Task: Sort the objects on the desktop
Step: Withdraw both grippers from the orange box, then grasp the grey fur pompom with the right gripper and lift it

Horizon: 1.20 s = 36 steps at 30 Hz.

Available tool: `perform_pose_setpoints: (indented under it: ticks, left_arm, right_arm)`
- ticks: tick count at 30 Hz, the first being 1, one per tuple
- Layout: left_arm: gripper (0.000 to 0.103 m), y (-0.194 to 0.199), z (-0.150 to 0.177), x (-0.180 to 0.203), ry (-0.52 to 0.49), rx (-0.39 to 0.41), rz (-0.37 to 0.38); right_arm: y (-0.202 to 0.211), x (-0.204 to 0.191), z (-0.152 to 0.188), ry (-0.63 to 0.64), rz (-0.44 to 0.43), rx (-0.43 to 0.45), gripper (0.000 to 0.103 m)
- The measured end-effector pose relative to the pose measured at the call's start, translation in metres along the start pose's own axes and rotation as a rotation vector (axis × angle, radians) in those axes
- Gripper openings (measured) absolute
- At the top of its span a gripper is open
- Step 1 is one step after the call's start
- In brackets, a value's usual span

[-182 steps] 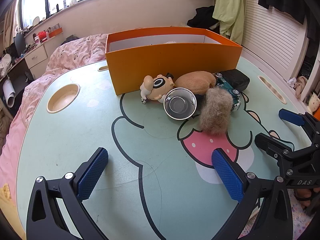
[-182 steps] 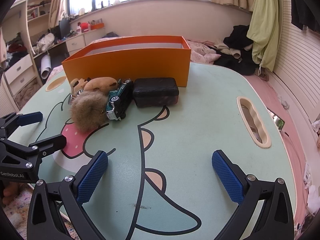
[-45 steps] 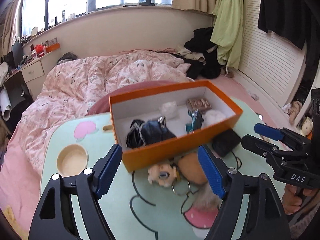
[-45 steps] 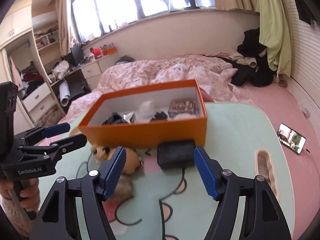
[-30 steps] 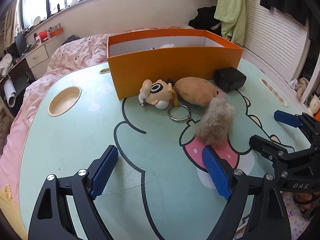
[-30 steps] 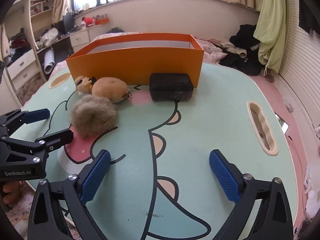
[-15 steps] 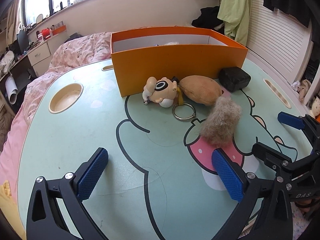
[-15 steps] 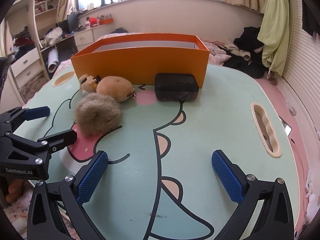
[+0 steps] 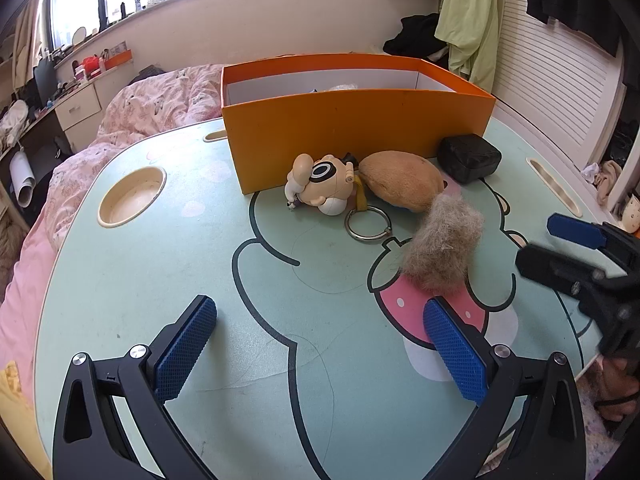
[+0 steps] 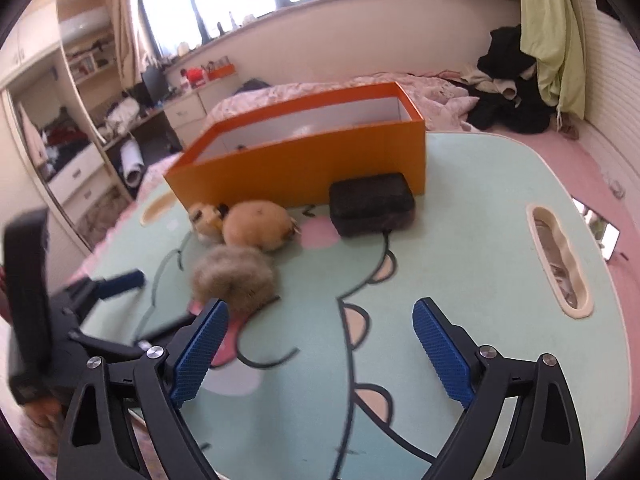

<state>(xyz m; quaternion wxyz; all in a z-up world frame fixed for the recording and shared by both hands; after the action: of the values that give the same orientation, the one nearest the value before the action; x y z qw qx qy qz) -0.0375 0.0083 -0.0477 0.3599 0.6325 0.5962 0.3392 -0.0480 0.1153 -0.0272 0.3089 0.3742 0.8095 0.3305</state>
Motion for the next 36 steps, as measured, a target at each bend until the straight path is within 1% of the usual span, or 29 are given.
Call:
perform_pose_setpoints:
  ticks: [1,2,3,4,5,7,8,9,10,12,13,16,20,23,24,25,29,30,33,35,36]
  left_arm:
    - [0.103,0.000,0.000,0.000,0.000,0.000,0.000]
    - [0.103,0.000,-0.001,0.000,0.001,0.000,0.001]
    - [0.103,0.000,0.000,0.000,0.001,0.000,0.001]
    - [0.103,0.000,0.000,0.000,0.001,0.000,0.001]
    - [0.103,0.000,0.001,0.000,0.000,0.000,0.001]
    - [0.103,0.000,0.001,0.000,0.001,0.000,0.001]
    - [0.103,0.000,0.001,0.000,0.001,0.000,0.001]
    - [0.103,0.000,0.000,0.001,0.001,0.000,0.001]
    - [0.103,0.000,0.000,0.001,0.001,0.001,0.001]
    - [0.103,0.000,0.000,0.000,0.001,0.001,0.001]
    - [0.103,0.000,0.001,0.000,0.002,0.001,0.001]
    - [0.103,0.000,0.000,0.001,0.002,0.001,0.000]
    - [0.103,-0.001,0.001,0.000,0.002,0.001,0.000]
    - [0.103,-0.001,0.001,0.000,0.002,0.001,0.000]
    - [0.103,-0.001,0.001,0.000,0.002,0.001,0.001]
    - [0.103,-0.001,0.001,0.000,0.001,0.001,0.001]
    - [0.103,-0.001,0.001,0.000,0.001,0.001,0.001]
    - [0.103,-0.001,0.001,0.001,0.001,0.001,0.001]
    - [0.103,-0.001,0.001,0.000,0.002,0.001,0.000]
    - [0.103,-0.001,0.001,0.000,0.001,0.002,-0.001]
    - [0.103,-0.001,0.001,0.000,0.001,0.002,-0.001]
  right_arm:
    - [0.001,-0.008,-0.006,0.009,-0.027,0.005,0.094]
    - [-0.002,-0.016,-0.011,0.030,-0.035,-0.001,0.094]
    - [-0.006,-0.024,-0.014,0.058,-0.031,-0.013,0.091]
    - [-0.013,-0.033,-0.017,0.088,-0.027,-0.030,0.086]
    - [-0.020,-0.041,-0.017,0.108,-0.028,-0.048,0.084]
    - [-0.035,-0.053,-0.018,0.138,-0.043,-0.097,0.072]
    - [-0.041,-0.055,-0.016,0.146,-0.048,-0.121,0.068]
    - [-0.047,-0.055,-0.016,0.147,-0.046,-0.149,0.054]
    - [-0.051,-0.052,-0.014,0.138,-0.048,-0.165,0.042]
    - [-0.043,-0.043,-0.013,0.107,-0.072,-0.138,0.042]
    - [-0.037,-0.036,-0.010,0.093,-0.070,-0.122,0.042]
    - [-0.017,-0.009,-0.001,0.072,-0.012,-0.075,0.042]
    - [0.000,0.020,0.021,0.057,0.045,-0.062,0.043]
    - [0.011,0.032,0.029,0.039,0.085,-0.022,0.057]
    - [0.012,0.033,0.029,0.038,0.099,-0.016,0.066]
    - [0.012,0.033,0.029,0.038,0.106,-0.008,0.070]
    - [0.007,0.031,0.028,0.041,0.140,0.009,0.073]
    - [0.004,0.030,0.028,0.055,0.164,0.009,0.075]
    - [-0.002,0.027,0.025,0.091,0.231,0.004,0.075]
    - [-0.007,0.027,0.023,0.093,0.245,0.006,0.075]
    - [-0.007,0.026,0.023,0.098,0.241,0.014,0.067]
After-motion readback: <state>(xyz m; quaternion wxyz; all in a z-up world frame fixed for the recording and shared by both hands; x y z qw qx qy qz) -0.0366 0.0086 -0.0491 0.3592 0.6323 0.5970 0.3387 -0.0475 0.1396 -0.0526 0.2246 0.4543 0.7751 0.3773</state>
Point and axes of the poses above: each gripper's, at about its wrist camera, not at the fingertips, and y roughly against the way its jaws point, x to its right, z to its underside, the point moved 8 cm from there along -y, roughly the way its jaws point, and after that the axes turned 10 degrees about -x, right-handed, at the moved point
